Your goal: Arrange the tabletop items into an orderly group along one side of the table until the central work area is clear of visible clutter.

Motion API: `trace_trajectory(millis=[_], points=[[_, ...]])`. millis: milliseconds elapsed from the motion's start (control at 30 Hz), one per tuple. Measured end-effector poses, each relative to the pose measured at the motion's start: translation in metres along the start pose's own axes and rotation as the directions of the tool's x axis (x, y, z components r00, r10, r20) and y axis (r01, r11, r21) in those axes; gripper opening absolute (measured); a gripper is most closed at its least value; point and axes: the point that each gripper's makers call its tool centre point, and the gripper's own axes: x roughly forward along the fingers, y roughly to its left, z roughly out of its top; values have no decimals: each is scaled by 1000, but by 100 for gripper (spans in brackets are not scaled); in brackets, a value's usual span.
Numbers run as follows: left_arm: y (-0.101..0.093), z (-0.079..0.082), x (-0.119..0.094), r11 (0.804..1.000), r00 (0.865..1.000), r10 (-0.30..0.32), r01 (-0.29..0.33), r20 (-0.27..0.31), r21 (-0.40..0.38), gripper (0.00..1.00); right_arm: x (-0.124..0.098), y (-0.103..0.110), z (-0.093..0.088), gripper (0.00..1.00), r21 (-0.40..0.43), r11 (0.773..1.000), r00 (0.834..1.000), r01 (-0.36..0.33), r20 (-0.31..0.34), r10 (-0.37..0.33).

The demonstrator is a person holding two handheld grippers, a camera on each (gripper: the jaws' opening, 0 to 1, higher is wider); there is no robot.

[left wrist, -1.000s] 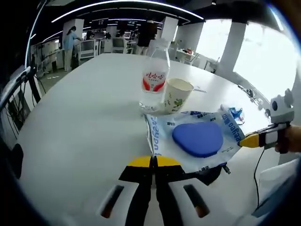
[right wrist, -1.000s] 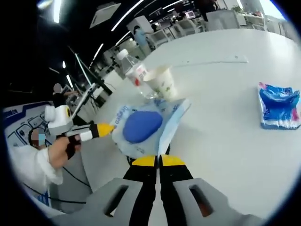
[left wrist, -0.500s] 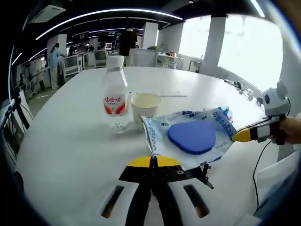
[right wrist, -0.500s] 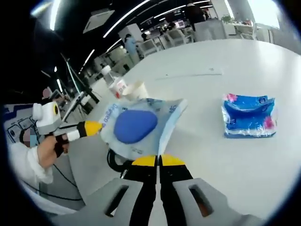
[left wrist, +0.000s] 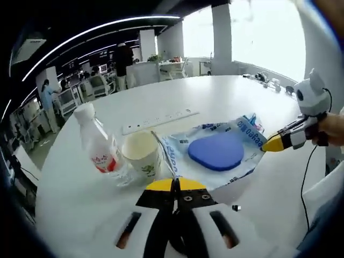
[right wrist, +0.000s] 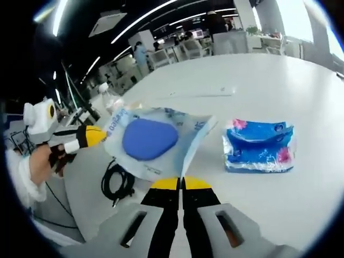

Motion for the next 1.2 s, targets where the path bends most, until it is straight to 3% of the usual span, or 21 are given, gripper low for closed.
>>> trace_trajectory(millis=[300,667,1200], points=[[1,7,20,999,1000,-16,17,-15,27,0,11,-20,22,0,-17,1000,1000,22,4,-22],[0,14,41,996,998,-47,50,-42,80,0,23,-39,24,0,8,999,999,38,-13,-38],[3,-10,61,996,988,-53,62,-142,58,0,43,-44,14,0,-24,999,996,40,-81,-42]])
